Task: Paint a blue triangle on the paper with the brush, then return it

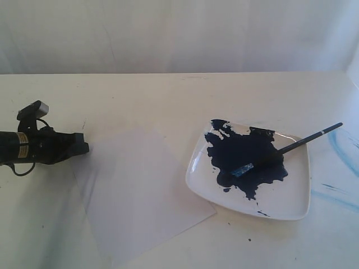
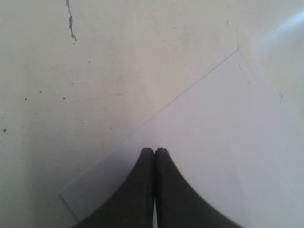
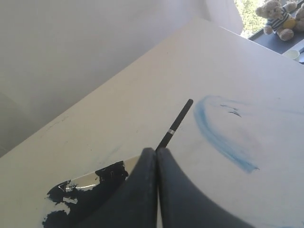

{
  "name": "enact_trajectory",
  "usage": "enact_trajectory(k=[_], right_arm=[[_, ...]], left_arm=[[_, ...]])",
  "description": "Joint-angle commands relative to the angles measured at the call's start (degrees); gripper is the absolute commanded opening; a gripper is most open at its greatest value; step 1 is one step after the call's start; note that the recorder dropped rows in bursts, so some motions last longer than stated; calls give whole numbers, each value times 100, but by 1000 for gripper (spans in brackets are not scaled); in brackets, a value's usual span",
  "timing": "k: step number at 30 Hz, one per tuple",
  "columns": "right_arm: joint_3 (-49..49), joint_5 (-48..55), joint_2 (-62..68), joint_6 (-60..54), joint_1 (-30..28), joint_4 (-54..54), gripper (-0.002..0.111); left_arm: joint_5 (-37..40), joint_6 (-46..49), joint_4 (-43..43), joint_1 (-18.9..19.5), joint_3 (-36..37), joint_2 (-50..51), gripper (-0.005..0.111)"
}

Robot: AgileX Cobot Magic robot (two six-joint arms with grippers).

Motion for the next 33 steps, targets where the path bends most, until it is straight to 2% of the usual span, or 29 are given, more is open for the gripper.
enact_trajectory(k=[1,13,15,17,20,23,25,26,33], right_arm=[[-22,14,27,-7,-32,-10,0],[-22,16,27,-7,-32,1,0],[-22,16,27,-7,-32,-10,3],[-22,-12,27,-7,-32,-10,12],[-22,-72,27,-210,-32,-22,36],[-22,-119,27,-367,-32,-22,79],[-22,-172,27,-367,-32,-22,101],[-22,-172,27,-367,-32,-22,105],[-22,-196,117,-355,-32,64,105]], left_arm=[[287,17,98,-16,28,10,0],[287,17,98,-16,28,10,0],[287,17,98,-16,28,10,0],[287,17,98,-16,28,10,0],[287,17,98,-16,28,10,0],[287,17,98,-16,28,10,0],[287,17,98,-16,28,10,0],[287,17,98,-16,28,10,0],[287,17,98,-16,28,10,0]])
